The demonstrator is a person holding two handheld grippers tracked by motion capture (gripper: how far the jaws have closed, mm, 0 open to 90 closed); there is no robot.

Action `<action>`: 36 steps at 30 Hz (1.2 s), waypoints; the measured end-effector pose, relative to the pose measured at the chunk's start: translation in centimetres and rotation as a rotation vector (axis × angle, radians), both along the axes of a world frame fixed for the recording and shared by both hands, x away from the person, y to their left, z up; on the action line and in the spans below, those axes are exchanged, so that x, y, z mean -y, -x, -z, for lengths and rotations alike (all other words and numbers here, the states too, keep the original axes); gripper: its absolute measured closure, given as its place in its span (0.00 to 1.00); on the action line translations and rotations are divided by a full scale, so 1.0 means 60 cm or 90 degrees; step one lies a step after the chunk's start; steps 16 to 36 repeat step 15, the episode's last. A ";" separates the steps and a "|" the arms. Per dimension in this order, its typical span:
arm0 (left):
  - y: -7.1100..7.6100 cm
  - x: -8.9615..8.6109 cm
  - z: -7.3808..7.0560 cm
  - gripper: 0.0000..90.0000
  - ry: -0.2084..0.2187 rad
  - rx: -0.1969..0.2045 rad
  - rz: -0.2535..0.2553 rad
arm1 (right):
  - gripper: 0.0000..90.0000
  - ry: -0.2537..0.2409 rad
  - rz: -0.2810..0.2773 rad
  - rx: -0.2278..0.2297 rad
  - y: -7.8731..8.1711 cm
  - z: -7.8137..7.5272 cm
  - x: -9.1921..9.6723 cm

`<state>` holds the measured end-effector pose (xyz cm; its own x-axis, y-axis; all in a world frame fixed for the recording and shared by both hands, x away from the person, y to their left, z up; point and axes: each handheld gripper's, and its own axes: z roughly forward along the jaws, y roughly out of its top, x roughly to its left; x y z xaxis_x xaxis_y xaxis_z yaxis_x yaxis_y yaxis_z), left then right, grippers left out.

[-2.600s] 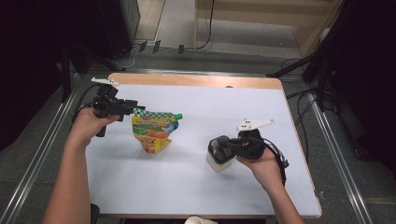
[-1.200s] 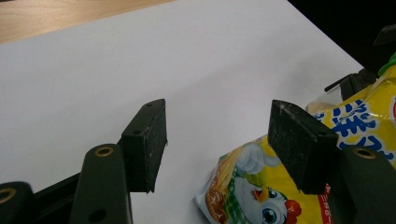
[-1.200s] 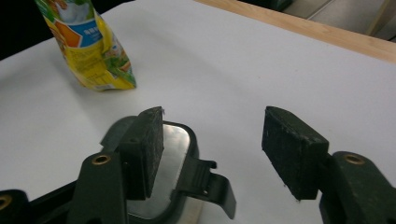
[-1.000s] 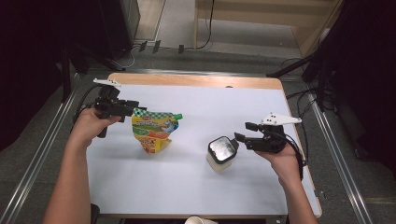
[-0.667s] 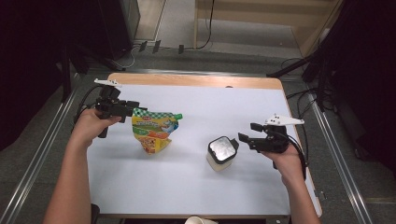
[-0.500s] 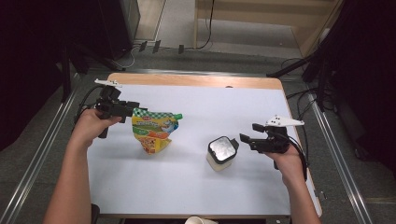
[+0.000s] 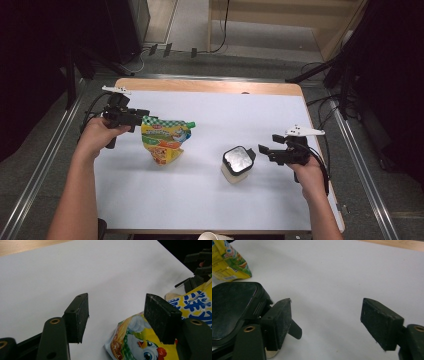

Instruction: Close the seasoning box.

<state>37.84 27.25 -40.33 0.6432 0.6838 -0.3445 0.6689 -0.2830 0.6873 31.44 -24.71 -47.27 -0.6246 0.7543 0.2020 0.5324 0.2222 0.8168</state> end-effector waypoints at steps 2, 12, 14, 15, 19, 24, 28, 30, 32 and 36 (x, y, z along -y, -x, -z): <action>0.000 0.000 0.001 0.42 -0.002 0.000 0.001 | 0.28 0.002 -0.004 -0.003 0.000 0.001 -0.002; -0.001 -0.005 0.000 0.41 0.005 0.014 0.003 | 0.28 0.018 -0.009 -0.008 0.000 0.005 -0.008; -0.002 -0.007 0.001 0.39 0.006 0.022 0.013 | 0.28 0.021 -0.010 -0.008 -0.001 0.007 -0.009; -0.002 -0.007 0.001 0.39 0.004 0.029 0.015 | 0.28 0.024 -0.009 -0.011 -0.001 0.008 -0.010; -0.002 -0.007 0.001 0.39 0.004 0.029 0.015 | 0.28 0.024 -0.009 -0.011 -0.001 0.008 -0.010; -0.002 -0.007 0.001 0.39 0.004 0.029 0.015 | 0.28 0.024 -0.009 -0.011 -0.001 0.008 -0.010; -0.002 -0.007 0.001 0.39 0.004 0.029 0.015 | 0.28 0.024 -0.009 -0.011 -0.001 0.008 -0.010; -0.002 -0.007 0.001 0.39 0.004 0.029 0.015 | 0.28 0.024 -0.009 -0.011 -0.001 0.008 -0.010; -0.002 -0.007 0.001 0.39 0.004 0.029 0.015 | 0.28 0.024 -0.009 -0.011 -0.001 0.008 -0.010; -0.002 -0.007 0.001 0.39 0.004 0.029 0.015 | 0.28 0.024 -0.009 -0.011 -0.001 0.008 -0.010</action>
